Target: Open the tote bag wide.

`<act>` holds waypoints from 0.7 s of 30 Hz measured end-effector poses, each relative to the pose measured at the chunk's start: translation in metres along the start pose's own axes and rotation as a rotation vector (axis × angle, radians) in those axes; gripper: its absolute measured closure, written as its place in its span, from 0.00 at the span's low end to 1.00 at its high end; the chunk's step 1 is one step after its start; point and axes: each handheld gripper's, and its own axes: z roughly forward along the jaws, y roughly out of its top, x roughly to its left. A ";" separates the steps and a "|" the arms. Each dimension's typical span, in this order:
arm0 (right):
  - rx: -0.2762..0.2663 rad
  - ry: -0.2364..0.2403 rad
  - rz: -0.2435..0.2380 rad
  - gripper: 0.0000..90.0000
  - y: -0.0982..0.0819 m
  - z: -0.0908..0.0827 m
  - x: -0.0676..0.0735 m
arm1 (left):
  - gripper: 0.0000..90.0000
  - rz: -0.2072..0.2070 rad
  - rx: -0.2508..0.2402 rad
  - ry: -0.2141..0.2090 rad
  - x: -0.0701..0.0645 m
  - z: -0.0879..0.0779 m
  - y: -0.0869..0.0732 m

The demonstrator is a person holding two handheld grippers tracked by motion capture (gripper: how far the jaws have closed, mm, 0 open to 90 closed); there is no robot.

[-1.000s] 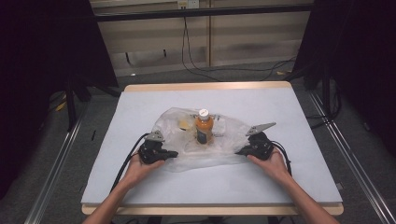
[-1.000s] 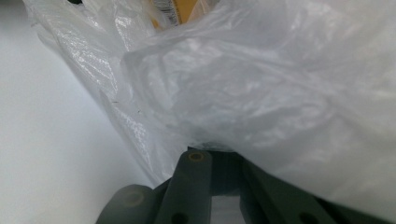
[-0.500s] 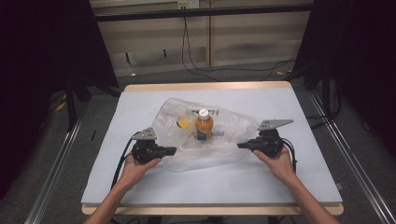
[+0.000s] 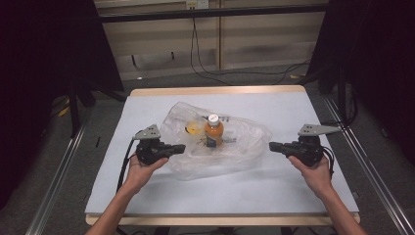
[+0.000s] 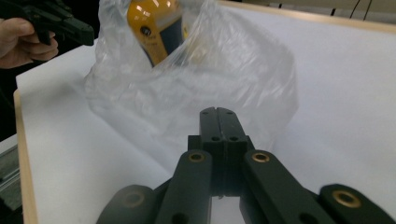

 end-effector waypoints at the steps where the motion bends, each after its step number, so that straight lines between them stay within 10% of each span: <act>1: -0.007 -0.001 -0.007 1.00 0.004 0.001 -0.001 | 1.00 0.004 -0.003 0.000 0.001 0.002 0.004; 12: -0.017 0.069 -0.051 1.00 0.059 0.050 0.004 | 1.00 0.084 0.020 -0.013 -0.001 0.042 0.057; 21: 0.192 0.132 -0.069 1.00 0.053 0.122 0.003 | 1.00 0.081 0.203 0.052 0.022 0.073 0.040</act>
